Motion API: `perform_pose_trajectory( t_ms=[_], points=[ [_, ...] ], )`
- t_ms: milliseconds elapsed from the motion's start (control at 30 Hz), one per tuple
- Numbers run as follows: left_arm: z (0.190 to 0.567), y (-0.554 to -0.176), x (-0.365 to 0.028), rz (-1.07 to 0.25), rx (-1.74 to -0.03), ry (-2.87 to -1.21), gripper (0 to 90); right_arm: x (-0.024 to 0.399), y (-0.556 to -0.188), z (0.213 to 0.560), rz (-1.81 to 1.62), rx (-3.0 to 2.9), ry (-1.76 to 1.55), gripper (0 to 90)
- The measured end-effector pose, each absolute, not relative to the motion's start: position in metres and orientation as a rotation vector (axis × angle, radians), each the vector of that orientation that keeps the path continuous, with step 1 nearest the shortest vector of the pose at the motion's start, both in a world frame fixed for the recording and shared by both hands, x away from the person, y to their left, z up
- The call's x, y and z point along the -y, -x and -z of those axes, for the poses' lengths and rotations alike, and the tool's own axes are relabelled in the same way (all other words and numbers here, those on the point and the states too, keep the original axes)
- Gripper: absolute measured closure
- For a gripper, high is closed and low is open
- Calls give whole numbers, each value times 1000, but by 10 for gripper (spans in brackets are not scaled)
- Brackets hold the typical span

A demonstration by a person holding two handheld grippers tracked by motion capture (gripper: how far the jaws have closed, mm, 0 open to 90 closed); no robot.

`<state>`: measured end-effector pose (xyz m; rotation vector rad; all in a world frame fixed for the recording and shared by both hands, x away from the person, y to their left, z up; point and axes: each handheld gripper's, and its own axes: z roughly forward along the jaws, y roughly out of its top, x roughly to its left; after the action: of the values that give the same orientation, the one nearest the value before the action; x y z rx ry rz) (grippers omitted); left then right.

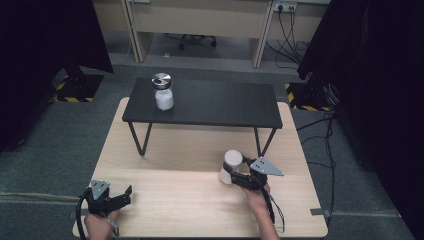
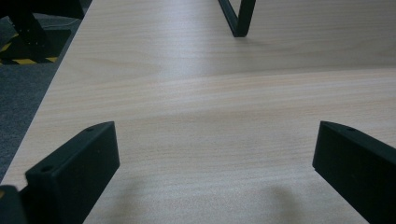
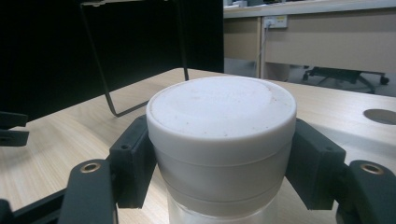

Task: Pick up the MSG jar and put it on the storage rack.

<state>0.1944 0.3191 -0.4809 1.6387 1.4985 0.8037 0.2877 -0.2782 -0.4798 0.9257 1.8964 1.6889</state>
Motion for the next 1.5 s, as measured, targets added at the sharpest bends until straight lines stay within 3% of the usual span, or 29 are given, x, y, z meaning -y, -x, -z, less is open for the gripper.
perform_pose_trajectory(
  t_ms=[833,1500],
  points=[
    [480,-196,-319,-793,-1515,-1637,0,303,-258,413,-1625,-1834,-947,335],
    [479,-198,-320,-783,-1526,-1632,0,309,-263,364,-1622,-1786,-941,336]
  ],
)
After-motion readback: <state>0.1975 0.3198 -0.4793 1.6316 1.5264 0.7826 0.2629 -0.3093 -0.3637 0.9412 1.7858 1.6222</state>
